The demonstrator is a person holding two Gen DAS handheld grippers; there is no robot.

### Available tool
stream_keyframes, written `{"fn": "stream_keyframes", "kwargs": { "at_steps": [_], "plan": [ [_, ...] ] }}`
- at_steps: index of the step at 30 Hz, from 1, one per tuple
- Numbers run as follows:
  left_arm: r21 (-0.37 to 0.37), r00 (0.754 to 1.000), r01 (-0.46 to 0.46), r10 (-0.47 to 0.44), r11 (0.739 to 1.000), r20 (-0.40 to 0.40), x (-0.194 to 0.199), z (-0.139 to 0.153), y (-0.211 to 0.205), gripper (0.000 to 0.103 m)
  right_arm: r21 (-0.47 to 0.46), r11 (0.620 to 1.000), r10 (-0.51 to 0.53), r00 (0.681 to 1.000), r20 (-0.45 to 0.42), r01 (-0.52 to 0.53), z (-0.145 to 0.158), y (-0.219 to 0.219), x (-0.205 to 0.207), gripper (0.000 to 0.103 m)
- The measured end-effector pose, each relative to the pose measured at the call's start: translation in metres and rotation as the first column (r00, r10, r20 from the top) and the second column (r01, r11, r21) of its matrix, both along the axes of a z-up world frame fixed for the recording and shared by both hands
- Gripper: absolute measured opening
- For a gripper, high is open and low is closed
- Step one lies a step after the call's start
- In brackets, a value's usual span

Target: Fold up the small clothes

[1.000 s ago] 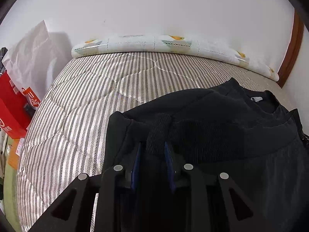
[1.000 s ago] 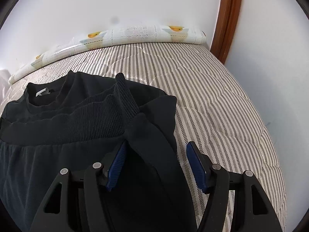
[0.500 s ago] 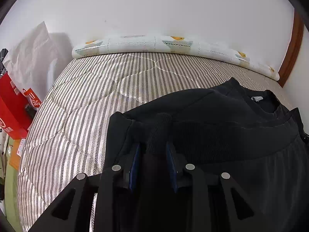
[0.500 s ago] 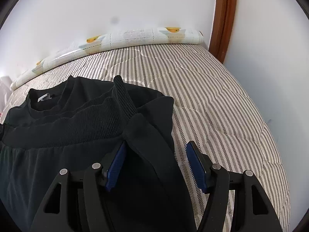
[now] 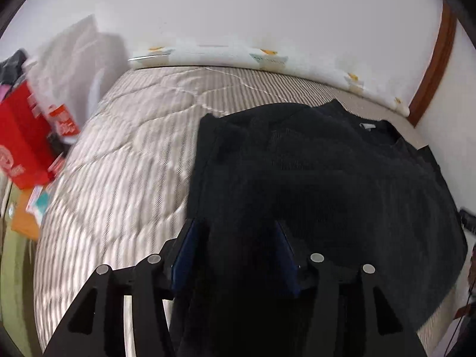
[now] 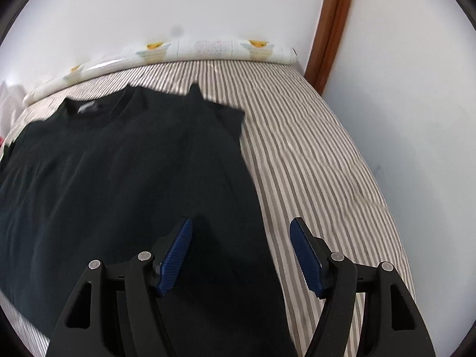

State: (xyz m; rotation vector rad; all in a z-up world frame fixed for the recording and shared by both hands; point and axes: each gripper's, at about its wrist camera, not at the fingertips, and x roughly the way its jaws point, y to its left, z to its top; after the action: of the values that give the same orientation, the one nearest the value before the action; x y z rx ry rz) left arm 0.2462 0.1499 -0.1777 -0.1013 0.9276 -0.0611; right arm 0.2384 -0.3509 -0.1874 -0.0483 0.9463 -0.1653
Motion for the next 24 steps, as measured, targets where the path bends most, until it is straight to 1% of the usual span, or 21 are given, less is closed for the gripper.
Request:
{"fn": "stream_keyframes", "kwargs": {
  "at_steps": [2, 3, 6, 7, 8, 9, 10, 12, 13, 14, 17, 19, 20, 21, 22, 23, 24],
  "plan": [
    [-0.005, 1.0, 0.007, -0.007, 1.0, -0.005, -0.017, 0.002, 0.005, 0.05, 0.01, 1.0, -0.013, 1.0, -0.002, 0.013, -0.003, -0.005, -0.021, 0.066],
    [-0.013, 1.0, 0.017, -0.018, 1.0, -0.012, -0.029, 0.002, 0.008, 0.05, 0.03, 0.999, -0.017, 1.0, -0.003, 0.017, -0.005, -0.009, -0.036, 0.066],
    [0.0, 0.999, 0.033, -0.033, 0.999, -0.031, -0.051, -0.003, 0.012, 0.05, 0.045, 0.999, -0.03, 1.0, 0.007, 0.03, -0.007, -0.012, -0.065, 0.066],
    [0.01, 1.0, 0.028, -0.028, 1.0, -0.006, -0.065, -0.004, 0.015, 0.051, 0.046, 0.998, -0.036, 0.999, 0.011, 0.036, -0.005, -0.013, -0.075, 0.066],
    [0.015, 1.0, 0.023, -0.023, 1.0, 0.01, -0.072, -0.003, 0.017, 0.053, 0.047, 0.998, -0.041, 0.999, 0.011, 0.04, -0.003, -0.012, -0.079, 0.066],
    [0.026, 1.0, 0.016, -0.017, 1.0, 0.022, -0.082, -0.003, 0.02, 0.053, 0.045, 0.998, -0.049, 0.999, 0.011, 0.049, 0.001, -0.011, -0.086, 0.066],
    [0.04, 1.0, 0.011, -0.012, 0.999, 0.018, -0.092, -0.003, 0.023, 0.053, 0.034, 0.998, -0.056, 0.998, 0.009, 0.055, 0.005, -0.009, -0.089, 0.066],
    [0.021, 1.0, 0.014, -0.014, 1.0, 0.014, -0.107, -0.004, 0.029, 0.053, -0.036, 0.997, -0.068, 0.998, 0.016, 0.068, 0.015, 0.003, -0.094, 0.066],
    [0.012, 1.0, 0.012, -0.012, 1.0, 0.013, -0.115, -0.005, 0.032, 0.053, -0.069, 0.996, -0.056, 0.998, 0.03, 0.058, 0.022, 0.013, -0.095, 0.066],
    [0.01, 1.0, 0.008, -0.009, 1.0, 0.013, -0.122, -0.006, 0.036, 0.053, -0.082, 0.996, -0.038, 0.998, 0.044, 0.042, 0.028, 0.023, -0.096, 0.066],
    [-0.006, 1.0, -0.007, 0.007, 1.0, 0.021, -0.139, -0.006, 0.044, 0.053, -0.083, 0.996, 0.052, 0.994, 0.092, -0.045, 0.049, 0.069, -0.096, 0.066],
    [-0.041, 1.0, -0.019, 0.02, 0.999, 0.014, -0.149, -0.005, 0.052, 0.053, -0.08, 0.989, 0.135, 0.984, 0.117, -0.127, 0.056, 0.113, -0.093, 0.067],
    [-0.063, 1.0, -0.026, 0.027, 0.998, 0.008, -0.154, -0.006, 0.057, 0.053, -0.079, 0.984, 0.17, 0.978, 0.12, -0.161, 0.057, 0.132, -0.091, 0.067],
    [-0.076, 1.0, -0.03, 0.031, 0.997, 0.005, -0.158, -0.006, 0.059, 0.053, -0.079, 0.974, 0.221, 0.968, 0.117, -0.212, 0.056, 0.164, -0.087, 0.067],
    [-0.093, 0.999, -0.037, 0.037, 0.995, -0.002, -0.163, -0.007, 0.064, 0.053, -0.08, 0.966, 0.255, 0.961, 0.109, -0.248, 0.054, 0.185, -0.085, 0.067],
    [-0.104, 0.999, -0.043, 0.042, 0.994, -0.009, -0.169, -0.008, 0.067, 0.053, -0.081, 0.956, 0.288, 0.953, 0.099, -0.281, 0.051, 0.206, -0.083, 0.067],
    [-0.112, 0.999, -0.046, 0.045, 0.993, -0.019, -0.173, -0.01, 0.07, 0.053, -0.085, 0.94, 0.337, 0.938, 0.079, -0.33, 0.046, 0.237, -0.082, 0.067]
  ]
}}
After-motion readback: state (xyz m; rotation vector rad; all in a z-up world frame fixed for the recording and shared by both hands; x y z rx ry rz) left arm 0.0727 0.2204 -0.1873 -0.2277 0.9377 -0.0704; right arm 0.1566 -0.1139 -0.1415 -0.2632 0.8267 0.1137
